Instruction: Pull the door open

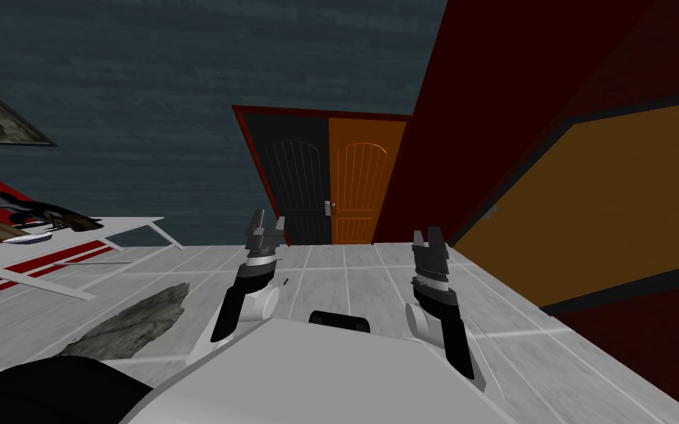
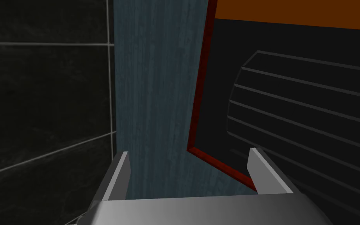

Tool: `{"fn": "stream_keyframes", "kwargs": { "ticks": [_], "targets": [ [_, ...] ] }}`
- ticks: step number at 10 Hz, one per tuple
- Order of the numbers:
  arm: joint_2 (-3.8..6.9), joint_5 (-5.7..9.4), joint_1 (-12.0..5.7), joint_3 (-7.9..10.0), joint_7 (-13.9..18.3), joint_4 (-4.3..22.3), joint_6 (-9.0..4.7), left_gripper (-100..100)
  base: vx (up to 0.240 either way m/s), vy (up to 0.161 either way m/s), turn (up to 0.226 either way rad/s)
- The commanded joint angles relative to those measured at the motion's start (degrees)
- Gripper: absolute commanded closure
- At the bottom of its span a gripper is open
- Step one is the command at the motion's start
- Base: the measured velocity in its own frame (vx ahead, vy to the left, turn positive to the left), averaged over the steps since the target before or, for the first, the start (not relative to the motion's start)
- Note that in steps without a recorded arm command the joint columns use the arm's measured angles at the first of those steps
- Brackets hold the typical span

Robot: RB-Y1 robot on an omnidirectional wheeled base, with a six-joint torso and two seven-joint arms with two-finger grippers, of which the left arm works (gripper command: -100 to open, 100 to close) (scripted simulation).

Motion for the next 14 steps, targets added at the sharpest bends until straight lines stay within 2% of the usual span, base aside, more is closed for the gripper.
{"fn": "stream_keyframes", "kwargs": {
  "ticks": [1,3,7,14],
  "targets": [
    [0.29,-0.03,-0.51,0.21,-0.10,1.51,0.19,-100,0.065,0.102,-0.052],
    [0.52,-0.06,-0.97,0.40,-0.20,2.87,0.37,-100,0.168,-0.011,0.012],
    [1.20,-0.15,-2.63,1.07,-0.53,7.75,1.00,-100,0.184,-0.029,-0.013],
    [1.97,-0.30,-5.16,2.09,-1.04,15.21,1.95,-100,0.117,-0.006,-0.012]
  ]
}}
